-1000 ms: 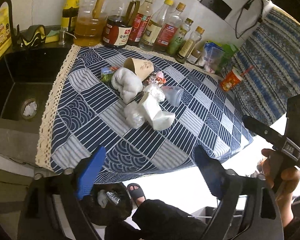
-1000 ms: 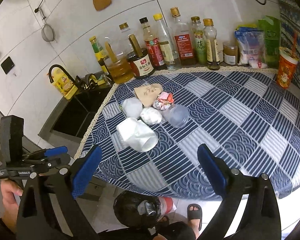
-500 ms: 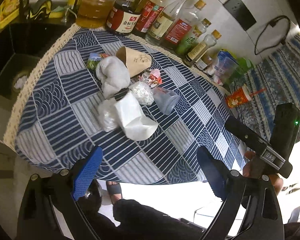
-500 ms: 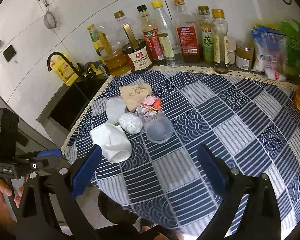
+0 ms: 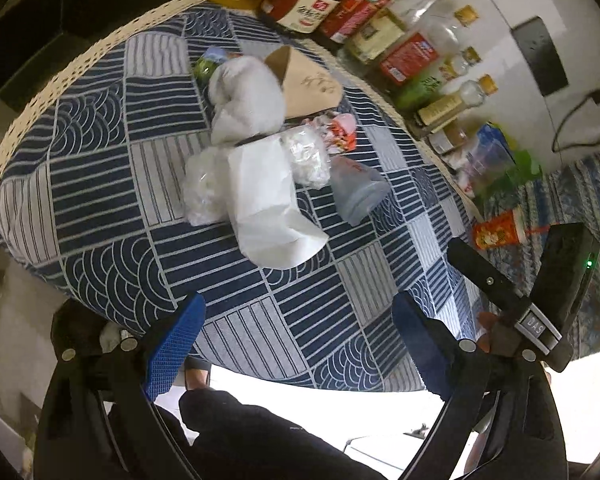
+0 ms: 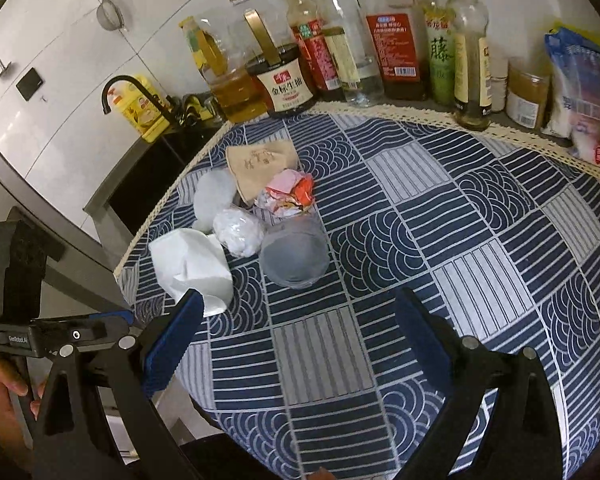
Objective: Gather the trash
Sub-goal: 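Grasp the white paper napkin with the left tool while the right tool grasps the clear plastic cup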
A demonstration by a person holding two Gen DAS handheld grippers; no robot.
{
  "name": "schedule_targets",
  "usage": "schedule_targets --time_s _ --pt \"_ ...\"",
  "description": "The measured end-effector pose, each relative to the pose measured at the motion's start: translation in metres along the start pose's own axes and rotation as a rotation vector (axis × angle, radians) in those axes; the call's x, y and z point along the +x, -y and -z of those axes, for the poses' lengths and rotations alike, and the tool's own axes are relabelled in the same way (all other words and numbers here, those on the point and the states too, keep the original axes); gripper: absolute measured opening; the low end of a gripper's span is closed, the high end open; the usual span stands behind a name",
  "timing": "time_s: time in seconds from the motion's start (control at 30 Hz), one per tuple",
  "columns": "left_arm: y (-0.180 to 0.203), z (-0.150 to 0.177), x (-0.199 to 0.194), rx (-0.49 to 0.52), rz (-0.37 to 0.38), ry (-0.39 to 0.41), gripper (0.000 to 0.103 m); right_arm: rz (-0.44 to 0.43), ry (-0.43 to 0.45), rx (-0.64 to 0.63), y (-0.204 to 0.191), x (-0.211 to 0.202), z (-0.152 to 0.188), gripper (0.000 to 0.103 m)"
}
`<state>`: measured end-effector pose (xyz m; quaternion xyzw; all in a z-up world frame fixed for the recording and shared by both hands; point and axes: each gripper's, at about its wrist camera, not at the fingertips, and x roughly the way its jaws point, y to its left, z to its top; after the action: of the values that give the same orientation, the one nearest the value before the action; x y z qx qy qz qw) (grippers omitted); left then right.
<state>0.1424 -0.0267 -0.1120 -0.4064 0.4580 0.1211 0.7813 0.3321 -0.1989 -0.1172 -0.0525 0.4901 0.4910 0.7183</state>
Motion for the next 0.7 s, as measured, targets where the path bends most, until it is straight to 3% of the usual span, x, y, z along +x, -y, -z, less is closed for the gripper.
schedule_targets --time_s 0.33,0.7 --pt "-0.009 -0.012 0.014 -0.12 -0.002 0.028 0.091 -0.07 -0.058 -0.025 0.01 0.029 -0.009 0.095" --pt "-0.015 -0.026 0.033 -0.175 -0.057 0.029 0.091 -0.106 -0.12 -0.027 0.021 0.068 -0.026 0.095"
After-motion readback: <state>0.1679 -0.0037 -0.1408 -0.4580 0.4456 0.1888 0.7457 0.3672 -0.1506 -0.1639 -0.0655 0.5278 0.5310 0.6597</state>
